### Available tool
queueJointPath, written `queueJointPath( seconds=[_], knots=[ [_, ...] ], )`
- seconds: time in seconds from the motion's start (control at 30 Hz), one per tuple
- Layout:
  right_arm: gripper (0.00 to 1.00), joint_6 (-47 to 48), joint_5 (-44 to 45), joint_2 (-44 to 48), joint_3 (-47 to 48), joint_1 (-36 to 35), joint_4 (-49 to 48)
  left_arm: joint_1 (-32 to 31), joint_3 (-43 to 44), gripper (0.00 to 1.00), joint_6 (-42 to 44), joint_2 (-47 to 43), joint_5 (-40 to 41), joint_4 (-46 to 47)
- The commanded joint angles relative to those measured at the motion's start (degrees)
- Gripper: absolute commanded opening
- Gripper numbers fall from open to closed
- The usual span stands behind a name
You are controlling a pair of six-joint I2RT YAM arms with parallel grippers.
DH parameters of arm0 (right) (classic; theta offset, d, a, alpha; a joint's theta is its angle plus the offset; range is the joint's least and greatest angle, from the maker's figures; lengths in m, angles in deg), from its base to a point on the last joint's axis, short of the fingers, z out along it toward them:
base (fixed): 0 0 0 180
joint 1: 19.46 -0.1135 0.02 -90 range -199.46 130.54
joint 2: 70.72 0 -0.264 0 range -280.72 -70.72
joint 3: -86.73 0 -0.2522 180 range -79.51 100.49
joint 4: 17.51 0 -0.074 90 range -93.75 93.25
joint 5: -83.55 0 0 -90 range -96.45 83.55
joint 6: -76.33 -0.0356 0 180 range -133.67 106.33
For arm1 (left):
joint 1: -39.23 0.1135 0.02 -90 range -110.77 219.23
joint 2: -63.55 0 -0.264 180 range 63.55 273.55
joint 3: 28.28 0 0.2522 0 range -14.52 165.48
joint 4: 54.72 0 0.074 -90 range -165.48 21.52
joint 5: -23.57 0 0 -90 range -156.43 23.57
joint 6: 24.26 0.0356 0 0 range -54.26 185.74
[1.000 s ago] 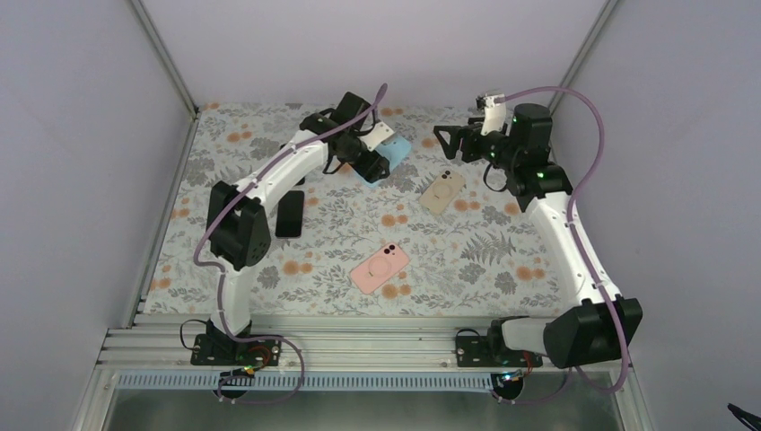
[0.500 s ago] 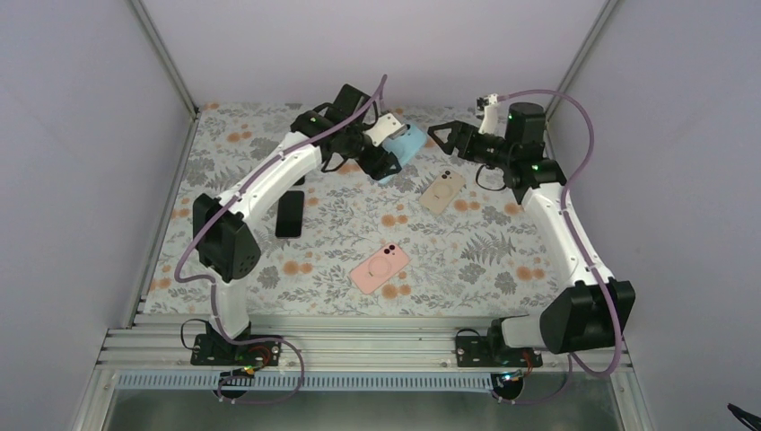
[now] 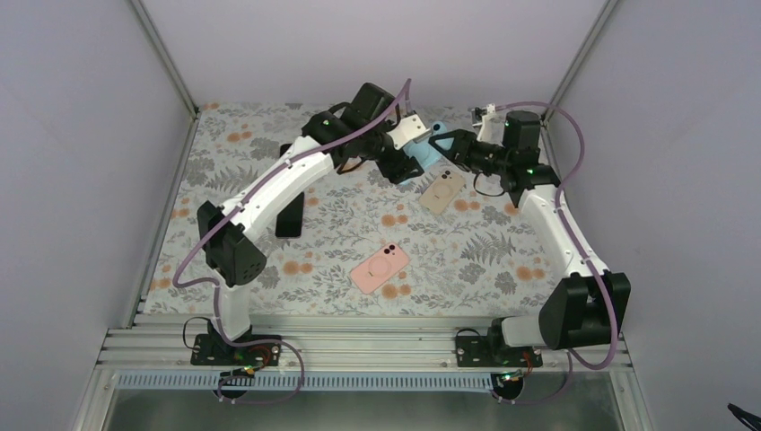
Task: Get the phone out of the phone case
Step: Pick up the phone at the center of the board.
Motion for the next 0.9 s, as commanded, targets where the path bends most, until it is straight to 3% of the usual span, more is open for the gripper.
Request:
queueJointPath(
  seconds=[0.0,0.2,0.43,0.57,0.87],
  knots=[
    [0.41,-3.4,-2.2,0.1,-1.4,1.4,-1.9,-1.2,4.3,0.48,2.2,1.2,1.9,0.7],
    [0.05,-6.1,-3.9,0.5,-3.1,2.9,-3.9,-1.8,6.2,0.52,2.7,2.2,5.5,-0.2],
    [0.03,-15.0,-8.4,0.8,-6.5,8.8,-8.0,-4.2,12.8,0.99,6.4,4.8,13.5,-5.1],
    [0.03,-22.5,-11.4,1.1,-9.6,12.2,-11.6,-7.3,6.5,1.0,11.9,1.2,20.8,-0.3],
    [0.04,-29.6,-14.2,1.7,-11.2,14.1,-12.9,-17.7,-13.4,1.0,28.1,-6.4,38.3,15.5]
  ],
)
